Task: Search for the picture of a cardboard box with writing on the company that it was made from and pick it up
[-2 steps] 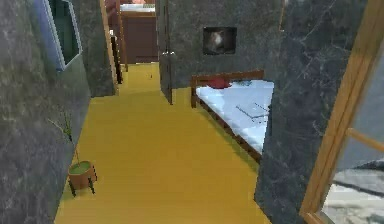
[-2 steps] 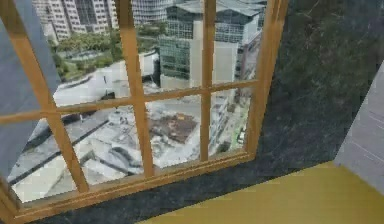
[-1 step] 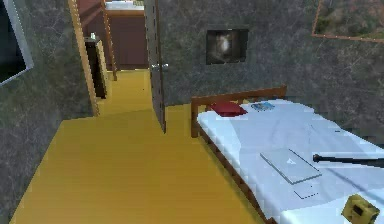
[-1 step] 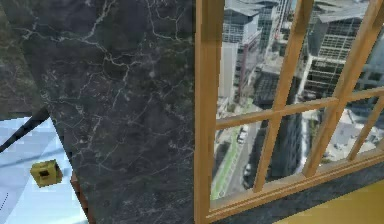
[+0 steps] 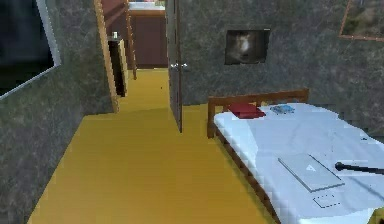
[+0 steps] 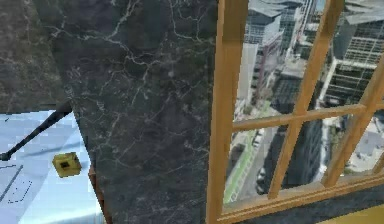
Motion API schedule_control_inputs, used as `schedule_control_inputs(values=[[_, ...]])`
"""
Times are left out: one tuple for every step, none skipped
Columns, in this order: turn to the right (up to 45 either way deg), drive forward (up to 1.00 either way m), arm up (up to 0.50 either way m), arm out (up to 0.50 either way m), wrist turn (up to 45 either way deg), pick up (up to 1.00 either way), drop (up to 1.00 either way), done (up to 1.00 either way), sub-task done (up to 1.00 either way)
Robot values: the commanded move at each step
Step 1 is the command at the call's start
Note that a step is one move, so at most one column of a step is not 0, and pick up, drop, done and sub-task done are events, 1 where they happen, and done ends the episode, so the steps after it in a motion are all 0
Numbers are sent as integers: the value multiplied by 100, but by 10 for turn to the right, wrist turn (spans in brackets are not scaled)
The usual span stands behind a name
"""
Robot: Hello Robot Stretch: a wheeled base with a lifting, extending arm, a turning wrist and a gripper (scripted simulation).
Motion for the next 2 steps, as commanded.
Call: schedule_control_inputs(values=[[0, 15, 0, 0, 0, 0, 0, 0, 0], [-270, 0, 0, 0, 0, 0, 0, 0, 0]])
